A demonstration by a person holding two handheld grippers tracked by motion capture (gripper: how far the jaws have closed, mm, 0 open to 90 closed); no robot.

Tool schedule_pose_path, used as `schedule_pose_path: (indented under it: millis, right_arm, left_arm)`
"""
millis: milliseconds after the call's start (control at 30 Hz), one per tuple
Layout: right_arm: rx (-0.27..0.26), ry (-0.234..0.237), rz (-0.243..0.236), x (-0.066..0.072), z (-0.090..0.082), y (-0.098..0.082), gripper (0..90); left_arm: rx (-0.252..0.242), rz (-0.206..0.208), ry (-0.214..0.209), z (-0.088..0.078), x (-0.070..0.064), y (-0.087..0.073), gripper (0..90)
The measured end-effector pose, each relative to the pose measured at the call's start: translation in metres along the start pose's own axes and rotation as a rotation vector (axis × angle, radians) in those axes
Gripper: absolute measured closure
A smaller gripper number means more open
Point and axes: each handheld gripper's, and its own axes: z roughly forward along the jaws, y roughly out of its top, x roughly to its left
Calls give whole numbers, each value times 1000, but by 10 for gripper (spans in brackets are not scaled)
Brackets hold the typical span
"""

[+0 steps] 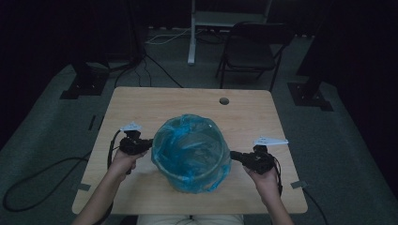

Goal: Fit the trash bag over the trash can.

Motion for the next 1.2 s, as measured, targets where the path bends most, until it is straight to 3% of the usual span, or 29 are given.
schedule_pose_path:
  millis: [167, 300, 400, 500, 567, 600, 633, 700, 833, 900, 967, 1033, 1067, 1133, 1200]
  right_arm:
    - [93, -57, 66, -28, 28, -20, 900]
    - [153, -84, 124, -49, 50, -38, 900]
    - [186, -107, 153, -62, 59, -49, 900]
    - [182, -99, 187, -70, 61, -55, 900]
    - [179, -110, 172, -68, 58, -54, 771]
    - [164, -110, 165, -67, 56, -52, 634]
    - [154, -107, 166, -66, 54, -50, 583]
    - [116, -116, 154, -64, 48, -44, 478]
    - [63, -128, 133, -63, 35, -33, 315]
    - [43, -111, 145, -66, 30, -29, 327]
    - [14, -128, 134, -67, 24, -26, 263]
    - [-20, -159, 116, -65, 18, -21, 188]
    - [-54, -160, 116, -65, 14, -18, 183]
    - [-121, -129, 130, -65, 6, -12, 183]
    - [-154, -94, 142, -65, 1, -3, 181]
  left_arm:
    - [17, -32, -9, 3, 6, -11, 900]
    - [78, -28, 34, 13, 12, -22, 900]
    - [108, -53, 58, 18, 21, -30, 900]
    - [74, -87, 15, 18, 27, -36, 900]
    - [51, -61, 21, 16, 26, -37, 824]
    - [45, -43, 34, 14, 24, -37, 734]
    - [46, -23, 59, 12, 22, -37, 674]
    - [2, 32, 74, 6, 17, -37, 562]
    - [-108, 101, 65, -9, 11, -39, 411]
    - [-123, 106, 60, -12, 10, -40, 348]
    - [-119, 104, 76, -20, 9, -42, 297]
    - [-142, 111, 69, -27, 8, -44, 194]
    - [-159, 106, 81, -31, 8, -45, 193]
    - [-172, 117, 97, -38, 8, -47, 96]
    - [-188, 136, 102, -43, 7, -50, 95]
